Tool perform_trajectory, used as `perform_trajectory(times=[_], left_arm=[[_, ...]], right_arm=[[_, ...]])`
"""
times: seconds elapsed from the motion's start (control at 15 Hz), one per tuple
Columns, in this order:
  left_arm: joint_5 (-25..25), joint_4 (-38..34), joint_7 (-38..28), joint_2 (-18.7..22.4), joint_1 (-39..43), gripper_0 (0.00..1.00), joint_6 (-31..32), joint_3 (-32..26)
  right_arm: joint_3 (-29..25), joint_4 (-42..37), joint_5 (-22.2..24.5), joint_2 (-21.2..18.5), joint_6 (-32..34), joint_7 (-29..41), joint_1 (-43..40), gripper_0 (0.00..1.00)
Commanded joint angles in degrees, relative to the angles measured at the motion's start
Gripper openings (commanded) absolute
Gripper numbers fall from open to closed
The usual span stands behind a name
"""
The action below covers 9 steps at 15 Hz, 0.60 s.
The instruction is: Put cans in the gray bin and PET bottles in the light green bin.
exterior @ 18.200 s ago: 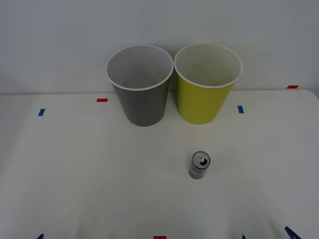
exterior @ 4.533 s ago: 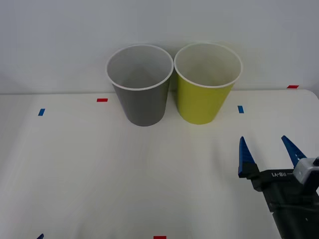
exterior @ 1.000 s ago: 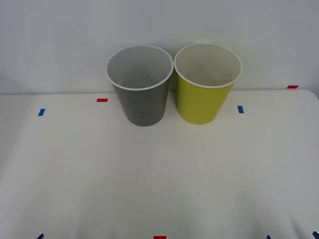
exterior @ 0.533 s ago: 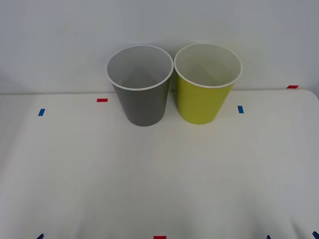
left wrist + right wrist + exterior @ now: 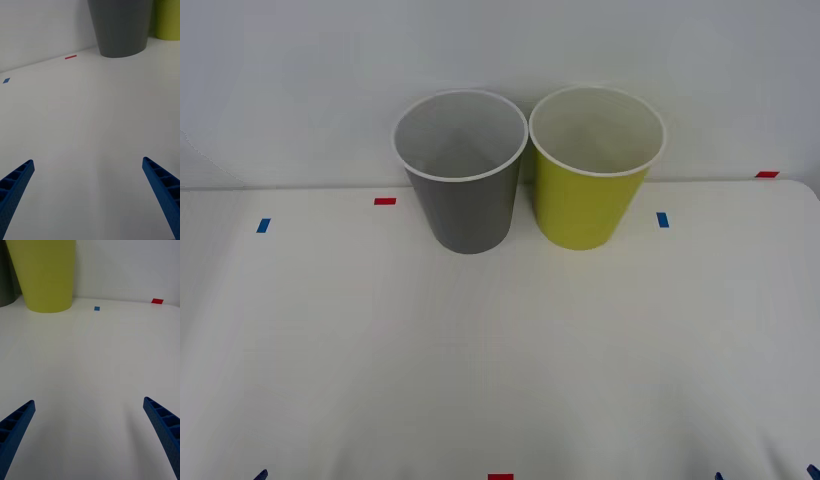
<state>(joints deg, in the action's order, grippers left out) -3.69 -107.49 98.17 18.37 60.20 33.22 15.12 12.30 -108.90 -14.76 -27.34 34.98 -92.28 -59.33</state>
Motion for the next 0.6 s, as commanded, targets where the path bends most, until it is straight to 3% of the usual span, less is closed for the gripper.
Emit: perform_trajectory(times=[0.07, 0.6], left_arm=[[0.00, 0.00, 0.00, 0.00, 0.00, 1.00, 0.00, 0.00], [0.00, 0.00, 0.00, 0.00, 0.00, 1.00, 0.00, 0.00]], right_arm=[[0.00, 0.00, -0.01, 0.00, 0.00, 0.00, 0.00, 1.00], [0.00, 0.00, -0.01, 0.00, 0.00, 0.00, 0.00, 1.00]])
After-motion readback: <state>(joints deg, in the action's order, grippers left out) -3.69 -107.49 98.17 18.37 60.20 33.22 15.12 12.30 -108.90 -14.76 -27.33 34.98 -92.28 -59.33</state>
